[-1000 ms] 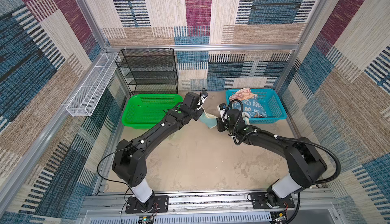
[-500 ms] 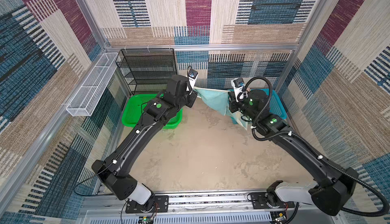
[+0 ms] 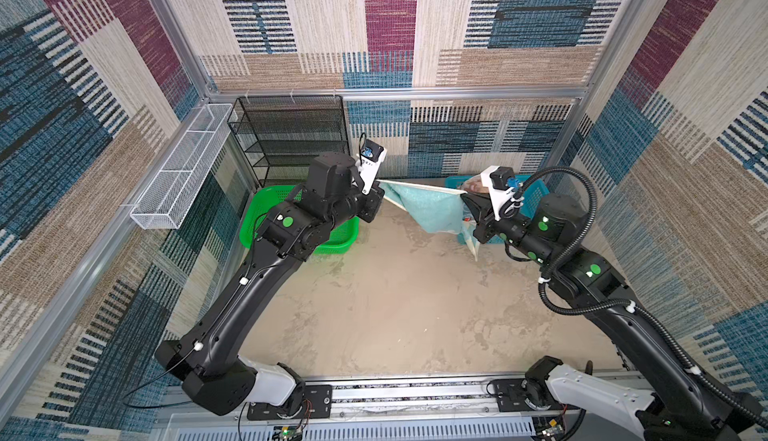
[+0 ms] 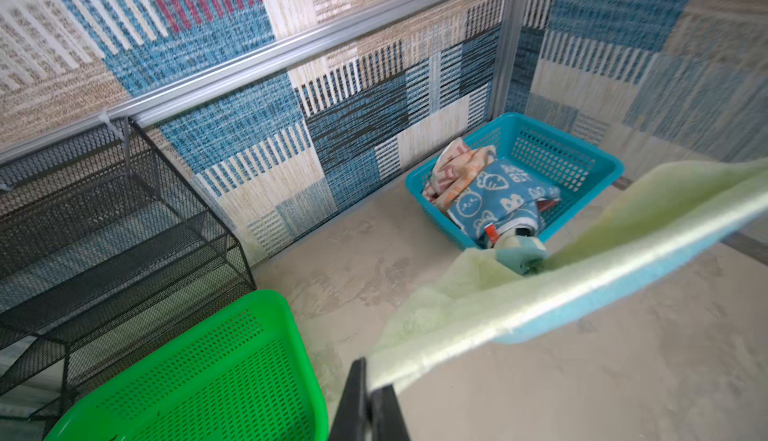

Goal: Fold and stack the towels
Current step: 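Lift the pale yellow towel by two corners with both grippers, spreading it, then lower the hanging towel onto the table with both grippers, laying it flat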

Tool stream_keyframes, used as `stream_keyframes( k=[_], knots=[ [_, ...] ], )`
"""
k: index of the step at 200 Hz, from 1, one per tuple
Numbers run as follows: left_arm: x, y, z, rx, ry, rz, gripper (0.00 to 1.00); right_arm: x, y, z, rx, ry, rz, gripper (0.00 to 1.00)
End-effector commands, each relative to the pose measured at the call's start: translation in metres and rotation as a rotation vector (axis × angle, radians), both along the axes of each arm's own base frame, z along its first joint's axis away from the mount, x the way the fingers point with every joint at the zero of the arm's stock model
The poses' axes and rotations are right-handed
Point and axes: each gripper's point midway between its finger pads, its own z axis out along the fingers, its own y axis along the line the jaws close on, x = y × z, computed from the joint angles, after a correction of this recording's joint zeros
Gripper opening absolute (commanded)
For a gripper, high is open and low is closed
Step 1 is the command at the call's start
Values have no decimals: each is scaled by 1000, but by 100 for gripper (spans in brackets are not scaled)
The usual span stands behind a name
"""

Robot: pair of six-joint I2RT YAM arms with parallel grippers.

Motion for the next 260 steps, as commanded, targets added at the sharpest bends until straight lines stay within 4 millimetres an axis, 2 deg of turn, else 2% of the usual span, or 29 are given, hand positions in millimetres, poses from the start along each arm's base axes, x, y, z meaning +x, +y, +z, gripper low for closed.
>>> stream_keyframes(
  k=[1, 13, 39, 67, 94, 118, 177, 202, 260],
  knots=[
    [-14, 21, 32, -72, -47, 56, 0, -9, -24, 47, 94, -95, -88, 0],
    [-29, 17, 44, -118, -55, -8, 0, -19, -25, 62, 116, -123, -60, 0],
    [-58, 17, 62, -204, -61, -92, 0, -41, -21, 80, 145, -169, 28, 0],
    [-86, 23, 82, -271, -86, -157, 0, -62, -24, 95, 175, -213, 77, 0],
    [-105, 28, 98, -311, -123, -196, 0, -77, -28, 106, 201, -245, 105, 0],
    [-110, 29, 99, -319, -126, -208, 0, -81, -30, 104, 209, -243, 109, 0],
    [-106, 34, 89, -290, -129, -173, 0, -67, -36, 89, 194, -206, 38, 0],
    [-111, 36, 89, -294, -131, -181, 0, -63, -37, 83, 187, -189, 17, 0],
    [-111, 35, 81, -290, -110, -183, 0, -55, -47, 76, 189, -168, -59, 0]
  ],
)
